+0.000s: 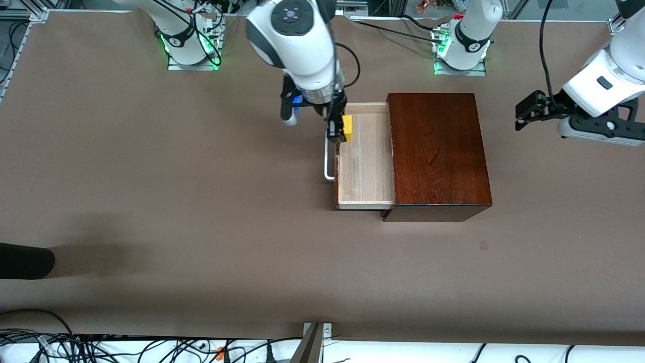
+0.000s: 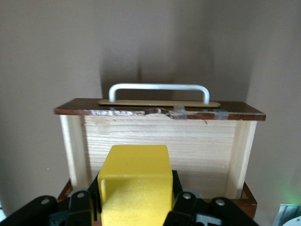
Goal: Open drawer, take yellow block, close drawer
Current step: 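Lift the cube out with the right gripper while the left gripper reaches the box, then push the drawer in with the left gripper while the right gripper sets the cube down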
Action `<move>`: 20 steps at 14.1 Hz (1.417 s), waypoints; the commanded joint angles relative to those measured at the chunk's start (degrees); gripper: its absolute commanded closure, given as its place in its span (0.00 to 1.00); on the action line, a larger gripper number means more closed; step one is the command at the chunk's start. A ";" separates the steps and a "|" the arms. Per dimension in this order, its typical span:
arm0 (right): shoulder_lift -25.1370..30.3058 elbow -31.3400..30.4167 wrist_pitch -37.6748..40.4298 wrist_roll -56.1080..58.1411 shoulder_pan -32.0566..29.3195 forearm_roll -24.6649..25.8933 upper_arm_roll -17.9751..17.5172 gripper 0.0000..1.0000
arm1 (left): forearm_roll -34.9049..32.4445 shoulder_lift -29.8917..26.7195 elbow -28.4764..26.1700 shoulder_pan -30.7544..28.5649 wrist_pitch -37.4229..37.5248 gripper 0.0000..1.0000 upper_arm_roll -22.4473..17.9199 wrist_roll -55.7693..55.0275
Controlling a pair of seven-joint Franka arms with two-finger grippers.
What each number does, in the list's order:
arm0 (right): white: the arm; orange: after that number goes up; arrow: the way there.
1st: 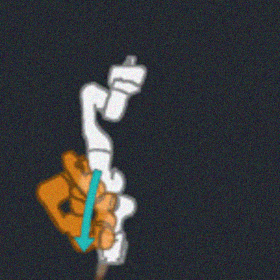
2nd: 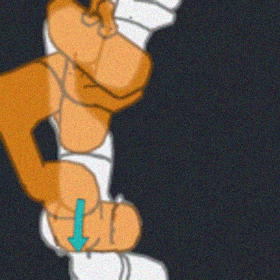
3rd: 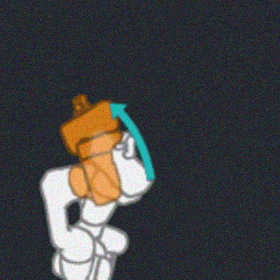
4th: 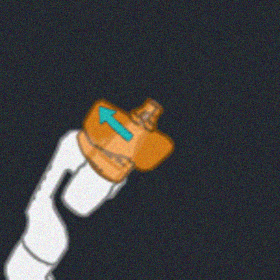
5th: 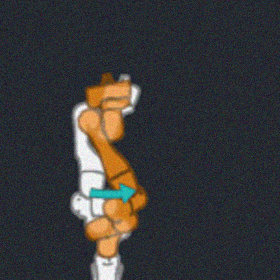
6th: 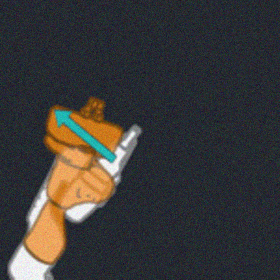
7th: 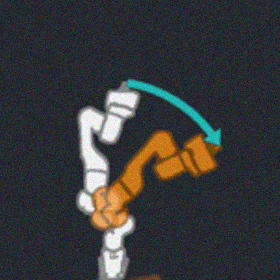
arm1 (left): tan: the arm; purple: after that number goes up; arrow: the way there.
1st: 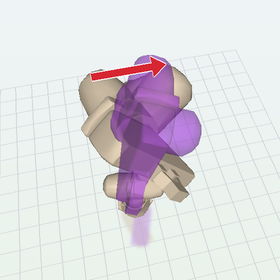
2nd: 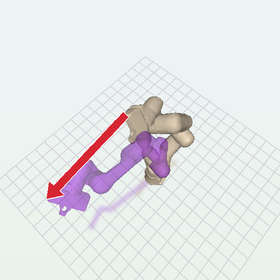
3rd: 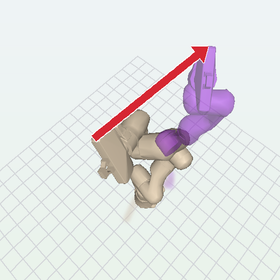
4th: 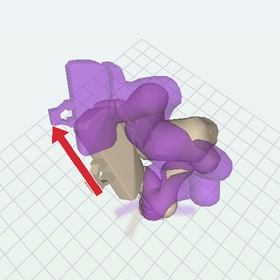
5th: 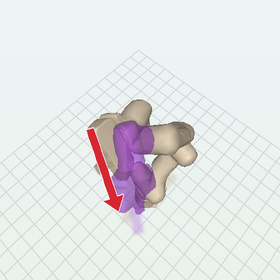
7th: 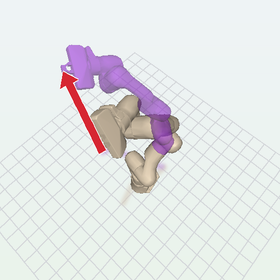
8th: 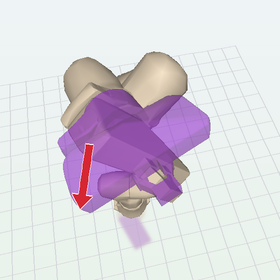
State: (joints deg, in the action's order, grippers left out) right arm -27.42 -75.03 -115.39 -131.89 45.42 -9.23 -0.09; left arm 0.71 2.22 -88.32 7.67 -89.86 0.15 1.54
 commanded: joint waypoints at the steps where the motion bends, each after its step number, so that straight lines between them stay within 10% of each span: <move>1: 1.14 -0.55 2.71 6.80 -3.48 -1.84 -0.44 0.79 | -0.44 1.20 2.01 0.07 0.38 0.00 1.34 0.57; 20: 1.05 -10.56 14.50 86.75 -25.64 -1.84 2.10 0.78 | -0.27 1.82 4.03 0.42 0.38 0.00 12.23 0.31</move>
State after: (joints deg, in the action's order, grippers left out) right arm -27.52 -82.38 -99.83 -53.75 19.54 -10.85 1.09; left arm 0.71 2.90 -86.56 8.04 -90.04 10.44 1.48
